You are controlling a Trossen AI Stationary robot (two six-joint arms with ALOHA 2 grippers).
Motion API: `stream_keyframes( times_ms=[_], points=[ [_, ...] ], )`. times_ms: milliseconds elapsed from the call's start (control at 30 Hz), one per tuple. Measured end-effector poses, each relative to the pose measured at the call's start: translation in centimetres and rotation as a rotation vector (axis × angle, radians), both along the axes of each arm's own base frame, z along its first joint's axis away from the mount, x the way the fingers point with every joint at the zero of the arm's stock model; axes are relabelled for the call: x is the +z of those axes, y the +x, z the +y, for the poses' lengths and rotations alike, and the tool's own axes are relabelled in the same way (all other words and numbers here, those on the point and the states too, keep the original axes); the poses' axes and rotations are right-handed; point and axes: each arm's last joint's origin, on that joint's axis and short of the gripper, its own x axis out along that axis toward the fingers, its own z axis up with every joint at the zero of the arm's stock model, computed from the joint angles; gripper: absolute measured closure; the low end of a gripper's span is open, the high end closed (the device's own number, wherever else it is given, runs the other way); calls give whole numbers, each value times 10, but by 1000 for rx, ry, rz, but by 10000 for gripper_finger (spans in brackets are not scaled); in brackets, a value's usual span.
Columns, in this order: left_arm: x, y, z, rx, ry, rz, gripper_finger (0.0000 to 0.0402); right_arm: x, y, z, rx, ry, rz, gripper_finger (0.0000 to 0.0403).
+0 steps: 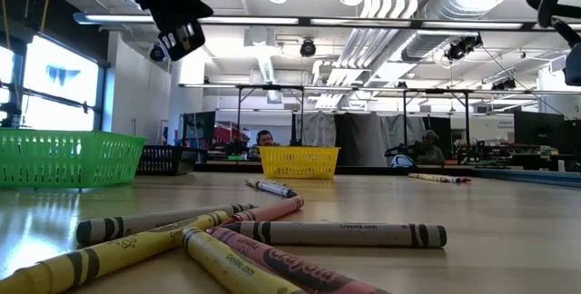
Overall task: Sort crayons
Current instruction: Put the yellow crayon into the yellow bin
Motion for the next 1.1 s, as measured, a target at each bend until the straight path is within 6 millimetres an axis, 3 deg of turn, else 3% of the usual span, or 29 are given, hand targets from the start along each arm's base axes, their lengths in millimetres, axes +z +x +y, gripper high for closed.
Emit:
stream_keyframes(
  times_ms=[133, 400, 600, 767, 900, 1100],
  points=[
    [0, 0, 1, 48, 19, 2, 339, -1, -5, -6, -1, 7, -9, 286],
    [0, 1, 5, 130, 67, -4, 339, 0, -9, -10, 18, 1, -43, 390],
    [2, 3, 8, 203, 148, -46, 339, 0, -9, -13, 8, -54, -63, 381],
    [13, 9, 11, 287, 222, -189, 339, 1, -11, -18, -3, -135, -104, 396],
    [27, 13, 12, 336, 221, -334, 339, 10, -9, -30, -36, -343, -285, 394],
    [37, 16, 17, 360, 164, -434, 339, 46, 11, -49, -148, -609, -700, 398]
  ],
)
